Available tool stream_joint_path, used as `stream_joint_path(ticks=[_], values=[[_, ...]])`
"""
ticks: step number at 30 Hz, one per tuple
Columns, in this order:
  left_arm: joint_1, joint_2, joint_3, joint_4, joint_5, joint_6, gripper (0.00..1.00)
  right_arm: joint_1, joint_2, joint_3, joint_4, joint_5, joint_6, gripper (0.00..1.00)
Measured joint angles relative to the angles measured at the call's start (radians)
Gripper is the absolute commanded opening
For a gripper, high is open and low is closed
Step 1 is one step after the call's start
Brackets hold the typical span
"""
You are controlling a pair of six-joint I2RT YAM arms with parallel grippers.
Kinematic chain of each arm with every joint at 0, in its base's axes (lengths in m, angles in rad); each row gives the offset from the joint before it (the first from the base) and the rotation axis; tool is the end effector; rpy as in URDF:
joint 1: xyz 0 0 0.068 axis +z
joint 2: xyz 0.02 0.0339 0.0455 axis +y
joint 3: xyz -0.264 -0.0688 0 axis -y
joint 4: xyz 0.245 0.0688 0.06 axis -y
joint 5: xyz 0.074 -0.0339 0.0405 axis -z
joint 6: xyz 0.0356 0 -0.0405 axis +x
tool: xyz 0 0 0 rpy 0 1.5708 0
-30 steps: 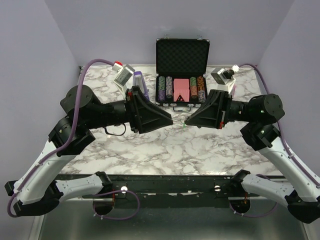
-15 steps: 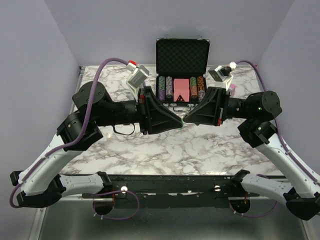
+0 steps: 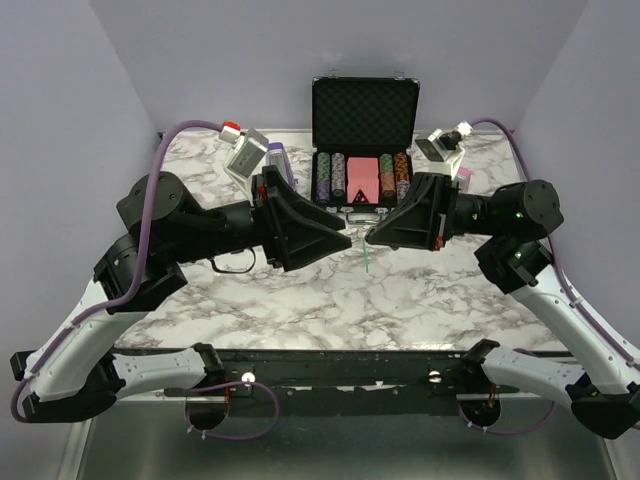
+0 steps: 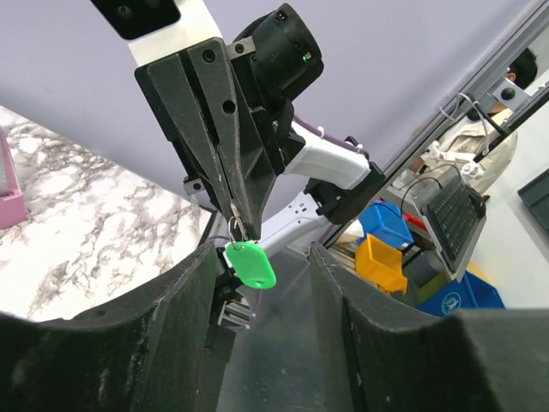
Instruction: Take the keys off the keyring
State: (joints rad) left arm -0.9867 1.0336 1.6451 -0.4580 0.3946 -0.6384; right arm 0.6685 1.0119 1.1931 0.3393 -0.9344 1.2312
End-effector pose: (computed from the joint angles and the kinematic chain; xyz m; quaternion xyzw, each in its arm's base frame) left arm 0.0750 -0.1382 0.5464 0.2572 0.6027 -0.6283 0.4193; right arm 0.1335 0.1419 0.4878 -0.2501 0.5382 0.7597 0.2658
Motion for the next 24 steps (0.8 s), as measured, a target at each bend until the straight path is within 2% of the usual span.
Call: stream_joint_path(ticks=[13, 20, 23, 24], values=[[-0.003, 0.044, -0.005, 0.005, -0.006, 0.003, 0.42, 0.0, 0.032, 0.016, 0.018, -0.03, 0.026, 0.01], [-0.003, 0.048, -0.005, 0.003, -0.013, 0.004, 0.17, 0.0, 0.034, 0.018, 0.026, -0.04, 0.026, 0.01], [-0.004, 0.05, -0.004, 0.004, -0.013, 0.005, 0.02, 0.0, 0.035, 0.019, 0.026, -0.043, 0.026, 0.01], [-0.004, 0.05, -0.004, 0.004, -0.013, 0.006, 0.0, 0.0, 0.037, 0.02, 0.026, -0.044, 0.026, 0.01]])
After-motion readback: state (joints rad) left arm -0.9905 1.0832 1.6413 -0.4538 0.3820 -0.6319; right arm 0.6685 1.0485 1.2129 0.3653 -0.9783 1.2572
